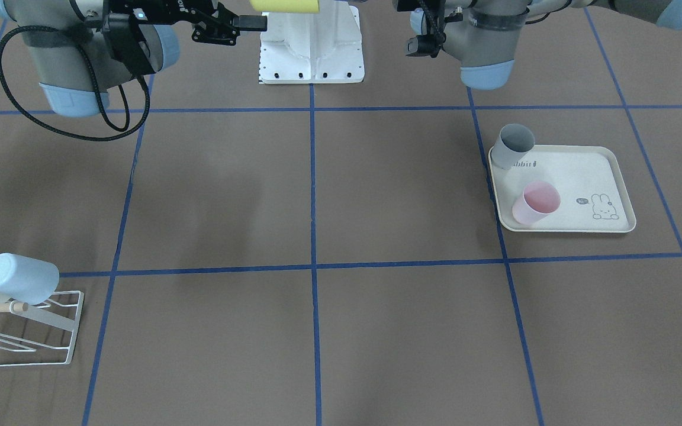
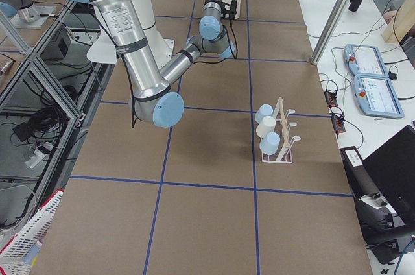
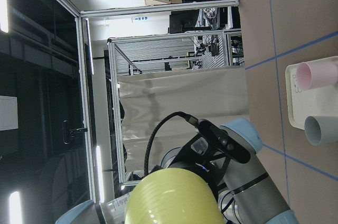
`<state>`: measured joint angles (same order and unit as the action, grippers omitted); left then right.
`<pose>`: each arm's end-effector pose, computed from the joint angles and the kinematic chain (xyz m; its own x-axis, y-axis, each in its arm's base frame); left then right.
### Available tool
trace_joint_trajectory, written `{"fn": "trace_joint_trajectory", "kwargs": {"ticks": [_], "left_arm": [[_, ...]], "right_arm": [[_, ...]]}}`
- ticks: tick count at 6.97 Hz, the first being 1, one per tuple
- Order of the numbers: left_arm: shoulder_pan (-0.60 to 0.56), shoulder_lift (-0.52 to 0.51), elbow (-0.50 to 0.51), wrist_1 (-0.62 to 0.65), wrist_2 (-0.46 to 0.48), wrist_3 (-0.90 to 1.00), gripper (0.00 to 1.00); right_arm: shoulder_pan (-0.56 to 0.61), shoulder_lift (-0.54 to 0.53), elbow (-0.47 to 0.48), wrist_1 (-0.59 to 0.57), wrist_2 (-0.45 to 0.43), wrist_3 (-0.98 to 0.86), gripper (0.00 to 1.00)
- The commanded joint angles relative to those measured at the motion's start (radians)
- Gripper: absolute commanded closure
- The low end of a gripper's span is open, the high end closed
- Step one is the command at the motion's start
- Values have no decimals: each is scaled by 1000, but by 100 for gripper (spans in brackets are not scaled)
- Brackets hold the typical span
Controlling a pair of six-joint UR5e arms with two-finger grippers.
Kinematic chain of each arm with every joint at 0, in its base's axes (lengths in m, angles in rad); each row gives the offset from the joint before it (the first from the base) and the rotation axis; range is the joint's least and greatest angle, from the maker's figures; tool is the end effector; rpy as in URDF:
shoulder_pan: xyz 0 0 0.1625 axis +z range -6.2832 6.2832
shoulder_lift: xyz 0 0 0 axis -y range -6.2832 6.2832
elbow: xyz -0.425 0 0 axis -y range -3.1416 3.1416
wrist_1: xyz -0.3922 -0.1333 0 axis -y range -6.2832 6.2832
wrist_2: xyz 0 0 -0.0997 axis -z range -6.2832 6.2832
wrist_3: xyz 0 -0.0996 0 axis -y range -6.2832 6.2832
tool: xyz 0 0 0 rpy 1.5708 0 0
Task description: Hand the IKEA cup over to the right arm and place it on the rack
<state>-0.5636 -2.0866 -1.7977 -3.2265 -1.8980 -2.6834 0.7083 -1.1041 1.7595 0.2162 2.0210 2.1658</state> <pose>0.3592 -0.3468 0.1301 -0.5642 -0.6481 -0.5115 -0.4158 0.7583 -0.5022 -0.3087 -0.3829 0.1702 -0.6905 0.0731 0.7197 0.0169 0.9962 -0.0849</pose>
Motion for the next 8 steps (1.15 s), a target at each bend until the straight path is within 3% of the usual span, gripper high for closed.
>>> {"fn": "trace_joint_trajectory", "kwargs": {"ticks": [1,4,5,7,8], "left_arm": [[1,-1,5,-1,2,1,100],[1,-20,21,-1,8,1,100],[1,-20,21,1,11,1,100],[2,-20,29,-1,14,1,100],[2,-18,29,-3,14,4,69]], "right_arm": [[-1,1,-2,8,-5,0,3],[-3,1,-2,8,-8,0,4],[-3,4,1,8,-8,0,12],[-3,3,-3,43,-18,0,40],[-4,3,-3,43,-21,0,53]]}}
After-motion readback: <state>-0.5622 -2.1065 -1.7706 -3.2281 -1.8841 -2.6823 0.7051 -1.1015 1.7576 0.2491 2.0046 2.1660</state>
